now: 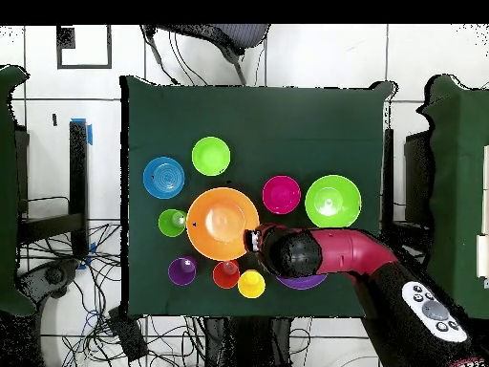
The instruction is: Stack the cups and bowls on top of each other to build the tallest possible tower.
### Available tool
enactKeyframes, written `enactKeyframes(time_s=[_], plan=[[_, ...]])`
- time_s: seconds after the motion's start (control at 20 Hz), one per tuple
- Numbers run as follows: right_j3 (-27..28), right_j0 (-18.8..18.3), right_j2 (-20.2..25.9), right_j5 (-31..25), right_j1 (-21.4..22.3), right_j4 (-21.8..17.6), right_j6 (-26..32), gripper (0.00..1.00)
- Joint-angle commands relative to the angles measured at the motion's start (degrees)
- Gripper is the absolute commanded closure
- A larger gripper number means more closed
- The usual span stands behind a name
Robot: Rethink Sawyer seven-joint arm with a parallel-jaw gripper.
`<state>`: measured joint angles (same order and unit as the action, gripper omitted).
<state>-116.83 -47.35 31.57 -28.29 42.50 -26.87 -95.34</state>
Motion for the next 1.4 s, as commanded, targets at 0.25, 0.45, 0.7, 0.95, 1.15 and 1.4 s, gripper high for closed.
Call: enactKeyframes(time_s=[0.25,0.45,0.7,0.95,1.15,1.4], plan=[[-1.01,4.03,-0.63,2.21,-1.60,-6.09,0.25,0.00],[-1.39,5.52,-1.14,0.52,-0.16,-4.63,-1.11,0.00],[-0.15,7.11,-3.33,1.89,-2.46,-5.99,-1.98,0.00],[-1.46,6.45,-2.30,0.15,-3.40,-3.37,-1.35,0.00],[-1.87,7.23,-2.25,-1.18,-3.21,-2.63,-1.58,0.00],[-1.71,8.35,-2.72,-2.61,-3.74,-2.40,-1.81,0.00]])
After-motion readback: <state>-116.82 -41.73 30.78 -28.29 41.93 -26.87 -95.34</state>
